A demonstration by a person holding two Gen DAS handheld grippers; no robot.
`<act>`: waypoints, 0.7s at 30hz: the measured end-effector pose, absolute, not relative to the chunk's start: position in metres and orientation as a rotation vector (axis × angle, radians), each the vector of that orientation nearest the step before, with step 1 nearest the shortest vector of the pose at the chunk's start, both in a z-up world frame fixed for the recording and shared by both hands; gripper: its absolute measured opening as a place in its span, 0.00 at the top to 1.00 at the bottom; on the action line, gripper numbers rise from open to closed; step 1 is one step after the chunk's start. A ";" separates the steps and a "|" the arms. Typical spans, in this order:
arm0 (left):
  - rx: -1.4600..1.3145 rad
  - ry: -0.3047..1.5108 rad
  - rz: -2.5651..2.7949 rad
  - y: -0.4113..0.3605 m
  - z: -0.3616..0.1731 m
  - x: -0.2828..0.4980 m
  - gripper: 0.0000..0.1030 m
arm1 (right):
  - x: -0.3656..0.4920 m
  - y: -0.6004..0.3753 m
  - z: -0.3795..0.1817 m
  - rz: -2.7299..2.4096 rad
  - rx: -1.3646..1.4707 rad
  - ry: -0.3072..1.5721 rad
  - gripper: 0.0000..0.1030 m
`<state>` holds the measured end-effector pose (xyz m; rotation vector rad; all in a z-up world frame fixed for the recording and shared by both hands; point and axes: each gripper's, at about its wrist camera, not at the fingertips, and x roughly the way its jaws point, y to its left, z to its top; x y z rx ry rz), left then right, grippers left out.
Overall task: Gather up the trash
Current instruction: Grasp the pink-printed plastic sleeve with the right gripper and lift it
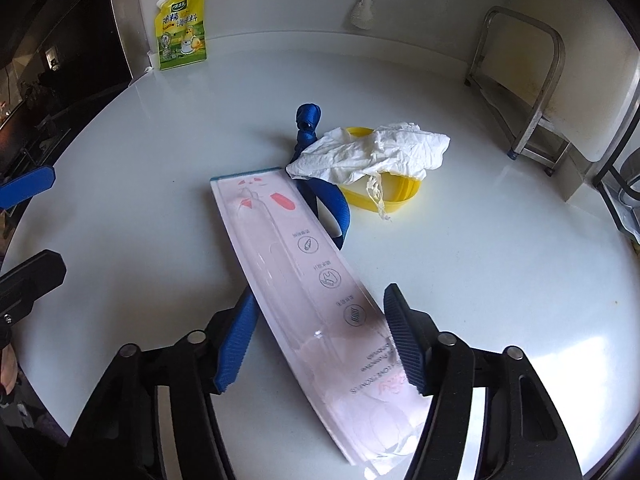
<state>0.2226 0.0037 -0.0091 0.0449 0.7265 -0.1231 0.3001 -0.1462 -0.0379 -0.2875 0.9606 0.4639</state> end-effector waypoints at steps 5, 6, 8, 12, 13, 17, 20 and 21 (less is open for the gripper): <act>0.039 0.728 -0.117 0.004 -0.010 0.223 0.07 | 0.285 -0.151 -0.030 0.456 -0.259 0.916 0.74; 0.037 0.728 -0.117 0.004 -0.010 0.223 0.07 | 0.282 -0.154 -0.027 0.453 -0.239 0.906 0.77; 0.033 0.726 -0.116 0.004 -0.009 0.223 0.07 | 0.277 -0.160 -0.021 0.459 -0.178 0.893 0.79; 0.030 0.726 -0.116 0.000 -0.009 0.224 0.07 | 0.265 -0.170 -0.019 0.445 -0.133 0.860 0.82; 0.031 0.724 -0.115 0.000 -0.009 0.224 0.07 | 0.263 -0.174 -0.018 0.442 -0.113 0.850 0.82; 0.035 0.715 -0.113 -0.006 -0.010 0.225 0.07 | 0.250 -0.192 -0.010 0.422 -0.014 0.799 0.82; 0.025 0.712 -0.118 -0.011 -0.010 0.230 0.07 | 0.241 -0.207 -0.003 0.401 0.063 0.753 0.82; 0.019 0.714 -0.119 -0.013 -0.010 0.232 0.07 | 0.238 -0.212 -0.001 0.393 0.087 0.741 0.82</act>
